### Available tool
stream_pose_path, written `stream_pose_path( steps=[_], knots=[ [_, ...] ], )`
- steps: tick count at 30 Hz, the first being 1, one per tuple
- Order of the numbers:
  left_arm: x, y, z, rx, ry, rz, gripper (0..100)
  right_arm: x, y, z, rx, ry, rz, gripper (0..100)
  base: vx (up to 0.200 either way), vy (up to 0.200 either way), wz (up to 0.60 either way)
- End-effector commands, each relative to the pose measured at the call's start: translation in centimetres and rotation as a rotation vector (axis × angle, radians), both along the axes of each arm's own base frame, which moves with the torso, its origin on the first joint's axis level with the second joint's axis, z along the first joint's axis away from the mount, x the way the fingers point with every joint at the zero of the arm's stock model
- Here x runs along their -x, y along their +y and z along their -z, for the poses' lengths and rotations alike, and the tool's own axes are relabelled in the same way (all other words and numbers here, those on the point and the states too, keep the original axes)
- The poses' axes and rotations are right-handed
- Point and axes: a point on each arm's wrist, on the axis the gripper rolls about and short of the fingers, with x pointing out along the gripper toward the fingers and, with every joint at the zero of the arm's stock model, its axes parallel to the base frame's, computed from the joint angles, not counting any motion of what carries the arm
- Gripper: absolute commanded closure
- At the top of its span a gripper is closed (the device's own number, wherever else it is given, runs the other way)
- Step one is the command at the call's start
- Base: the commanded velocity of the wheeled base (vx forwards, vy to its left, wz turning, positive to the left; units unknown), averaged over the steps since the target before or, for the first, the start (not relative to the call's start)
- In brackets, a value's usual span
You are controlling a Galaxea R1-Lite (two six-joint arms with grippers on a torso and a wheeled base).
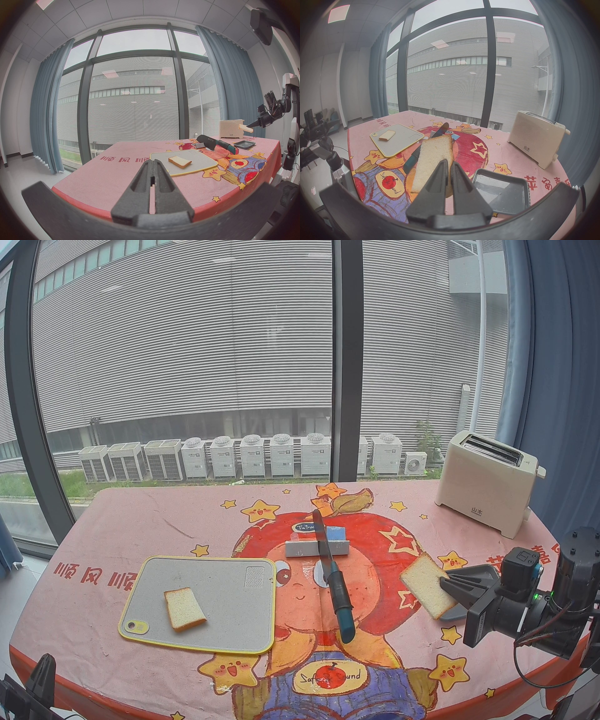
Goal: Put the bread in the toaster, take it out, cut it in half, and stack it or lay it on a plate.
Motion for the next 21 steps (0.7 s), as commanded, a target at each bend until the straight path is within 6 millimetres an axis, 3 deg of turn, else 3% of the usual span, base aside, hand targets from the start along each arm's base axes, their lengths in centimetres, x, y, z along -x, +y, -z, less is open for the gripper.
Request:
stream_pose_path(
  steps=[1,18,21],
  knots=[
    [-0.01,0.00,0.52,0.000,0.001,0.000,100,0.06,-0.04,0.17,0.005,0.005,0.000,100,0.000,-0.200,0.00],
    [-0.01,0.00,0.52,0.000,0.001,0.000,100,0.05,-0.04,0.40,0.011,0.014,0.001,100,0.000,-0.200,0.00],
    [-0.01,0.00,0.52,0.000,0.001,0.000,100,0.03,-0.06,0.40,0.010,0.014,0.004,100,0.000,0.000,0.00]
  ],
)
